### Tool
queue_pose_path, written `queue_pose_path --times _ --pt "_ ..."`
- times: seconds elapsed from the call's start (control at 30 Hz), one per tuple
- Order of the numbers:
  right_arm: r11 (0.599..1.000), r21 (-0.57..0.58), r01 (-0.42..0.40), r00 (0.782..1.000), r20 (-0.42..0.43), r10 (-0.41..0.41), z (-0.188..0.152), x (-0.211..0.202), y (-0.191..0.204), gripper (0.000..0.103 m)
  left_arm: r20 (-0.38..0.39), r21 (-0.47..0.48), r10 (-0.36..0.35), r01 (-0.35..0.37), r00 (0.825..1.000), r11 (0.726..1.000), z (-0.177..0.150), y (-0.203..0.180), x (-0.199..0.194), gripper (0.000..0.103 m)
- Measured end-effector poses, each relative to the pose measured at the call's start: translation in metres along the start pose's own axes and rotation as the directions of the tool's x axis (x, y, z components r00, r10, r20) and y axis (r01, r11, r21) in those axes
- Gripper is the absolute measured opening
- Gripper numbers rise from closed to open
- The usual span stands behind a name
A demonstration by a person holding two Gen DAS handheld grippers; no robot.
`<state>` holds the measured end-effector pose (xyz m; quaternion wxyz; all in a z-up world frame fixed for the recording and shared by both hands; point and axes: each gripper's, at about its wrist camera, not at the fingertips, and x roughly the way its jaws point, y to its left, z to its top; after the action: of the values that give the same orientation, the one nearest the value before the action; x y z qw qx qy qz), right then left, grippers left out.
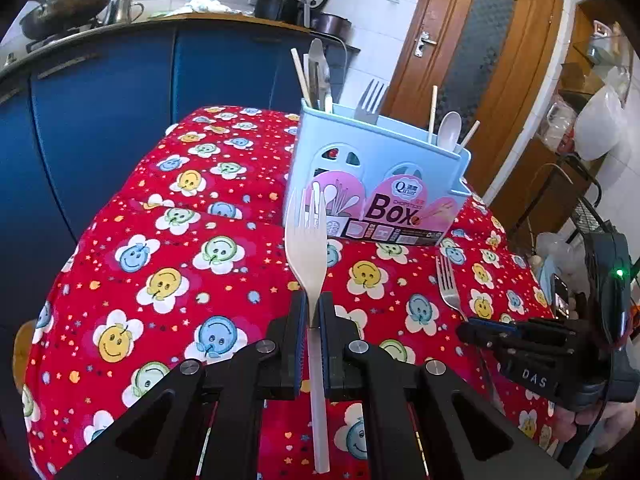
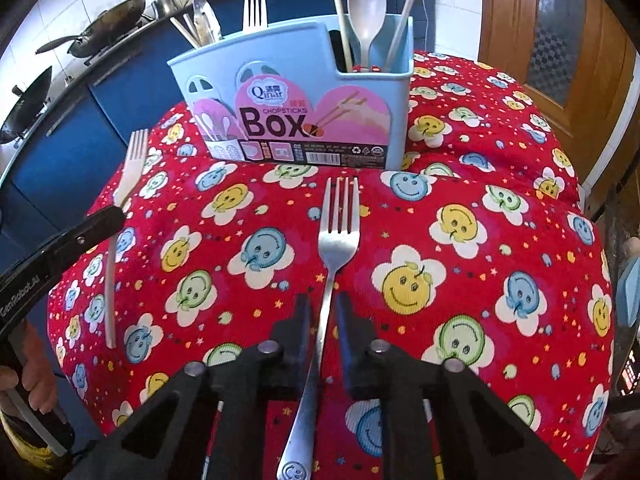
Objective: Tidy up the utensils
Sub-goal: 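Lower the white fork and silver fork into the blue caddy and open both tools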
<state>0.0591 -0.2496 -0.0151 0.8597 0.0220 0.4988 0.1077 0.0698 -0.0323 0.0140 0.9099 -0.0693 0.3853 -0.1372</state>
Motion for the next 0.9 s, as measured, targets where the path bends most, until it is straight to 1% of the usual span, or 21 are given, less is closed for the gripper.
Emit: queue_pose_path --times 0.1,0.23,0.3,0.5,0.7,0.9 --pt "1.000 0.021 -0.015 1.000 0.005 0.015 0.002 0.002 -0.003 0.007 0.004 -0.003 0.007 -0.007 1.000 1.000 0.000 0.002 -0.001 0.006" --pt "0.995 0.068 -0.071 0.997 0.046 0.068 -0.001 0.001 -0.010 0.005 0.010 -0.002 0.010 -0.010 1.000 1.000 0.000 0.002 -0.004 0.006" --pt "0.988 0.099 -0.119 0.991 0.069 0.112 -0.004 -0.001 -0.013 0.005 0.013 -0.002 0.009 -0.009 1.000 1.000 0.000 0.002 -0.006 0.006" --pt "0.977 0.107 -0.183 0.971 0.174 0.162 -0.010 -0.019 -0.010 0.005 0.036 0.003 0.000 0.000 0.999 1.000 0.002 0.001 -0.012 0.006" --pt "0.977 0.066 -0.203 0.935 0.309 0.174 -0.013 -0.048 -0.002 0.005 0.064 0.012 -0.005 0.004 0.998 1.000 0.008 -0.002 -0.018 0.006" --pt "0.978 0.027 -0.205 0.882 0.438 0.173 -0.009 -0.072 0.004 0.005 0.115 0.036 -0.016 0.012 0.993 0.999 0.021 -0.007 -0.025 0.006"
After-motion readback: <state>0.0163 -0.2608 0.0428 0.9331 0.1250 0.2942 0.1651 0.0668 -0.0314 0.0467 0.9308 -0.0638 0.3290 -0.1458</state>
